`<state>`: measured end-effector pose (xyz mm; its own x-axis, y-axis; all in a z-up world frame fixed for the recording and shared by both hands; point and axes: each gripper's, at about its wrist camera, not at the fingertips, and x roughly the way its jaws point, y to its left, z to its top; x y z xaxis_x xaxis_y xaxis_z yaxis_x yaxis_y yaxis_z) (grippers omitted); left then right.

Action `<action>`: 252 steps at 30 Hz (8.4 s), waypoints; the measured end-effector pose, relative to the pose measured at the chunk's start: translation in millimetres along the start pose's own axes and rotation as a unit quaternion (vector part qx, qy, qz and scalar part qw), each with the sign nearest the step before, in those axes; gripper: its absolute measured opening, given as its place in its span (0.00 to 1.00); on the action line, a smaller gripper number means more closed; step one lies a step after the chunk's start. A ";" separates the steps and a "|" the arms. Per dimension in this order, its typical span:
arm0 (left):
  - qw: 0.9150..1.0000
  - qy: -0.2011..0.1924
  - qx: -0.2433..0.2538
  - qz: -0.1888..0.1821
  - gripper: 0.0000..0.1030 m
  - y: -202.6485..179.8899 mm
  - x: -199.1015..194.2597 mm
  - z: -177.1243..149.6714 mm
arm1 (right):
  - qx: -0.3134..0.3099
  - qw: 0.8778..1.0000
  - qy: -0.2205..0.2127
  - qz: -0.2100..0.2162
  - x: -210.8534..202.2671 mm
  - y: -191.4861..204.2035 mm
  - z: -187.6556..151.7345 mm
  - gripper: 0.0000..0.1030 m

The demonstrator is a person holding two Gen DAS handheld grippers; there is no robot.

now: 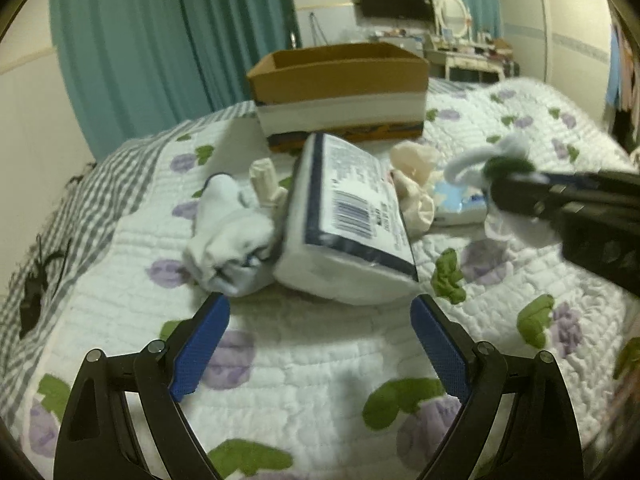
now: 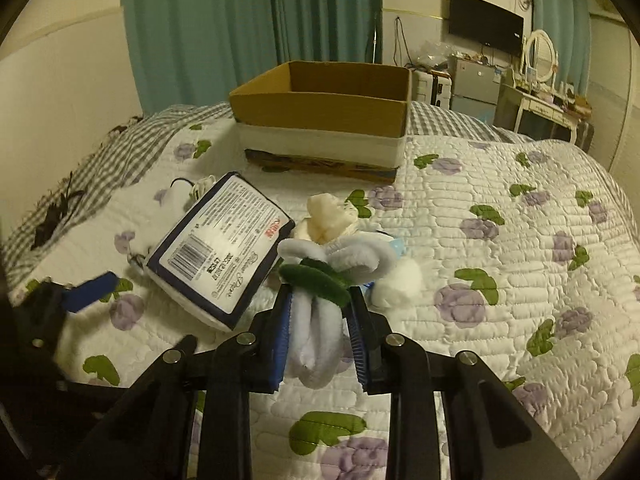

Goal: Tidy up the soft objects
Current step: 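Grasp the white barcoded tissue pack with the left gripper while the right holds the socks, then carry both held items over the cardboard box and open both grippers, then grasp the white sock bundle with the left gripper while the right grasps the white cotton puff, then lift both items into the cardboard box and open both grippers, then grasp a white sock with the left gripper while the right grasps the cream scrunchie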

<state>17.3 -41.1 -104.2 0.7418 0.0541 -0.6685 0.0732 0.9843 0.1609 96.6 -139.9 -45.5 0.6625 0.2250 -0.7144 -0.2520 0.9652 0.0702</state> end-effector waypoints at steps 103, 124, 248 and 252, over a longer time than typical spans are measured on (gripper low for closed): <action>0.985 -0.163 -0.038 -0.032 0.88 75.7 -102.7 158.4 | -0.062 0.987 -0.140 -0.043 -127.7 -19.5 117.7 0.99; 0.993 0.079 -0.084 -0.026 0.87 71.5 60.1 41.5 | -0.024 0.995 0.093 -0.021 74.0 -51.1 16.1 0.73; 0.987 -0.143 -0.066 -0.027 0.83 97.2 -81.5 142.5 | -0.046 0.994 -0.096 0.029 -30.1 -15.1 117.1 0.95; 0.992 -0.097 -0.078 -0.018 0.83 100.8 -47.4 119.5 | -0.057 0.996 -0.067 0.027 -0.2 1.0 103.0 0.95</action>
<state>69.2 35.5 30.5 0.8559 0.0008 -0.5172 0.0088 0.9998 0.0162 168.9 -125.2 26.4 0.7321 0.2999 -0.6116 -0.3640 0.9312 0.0208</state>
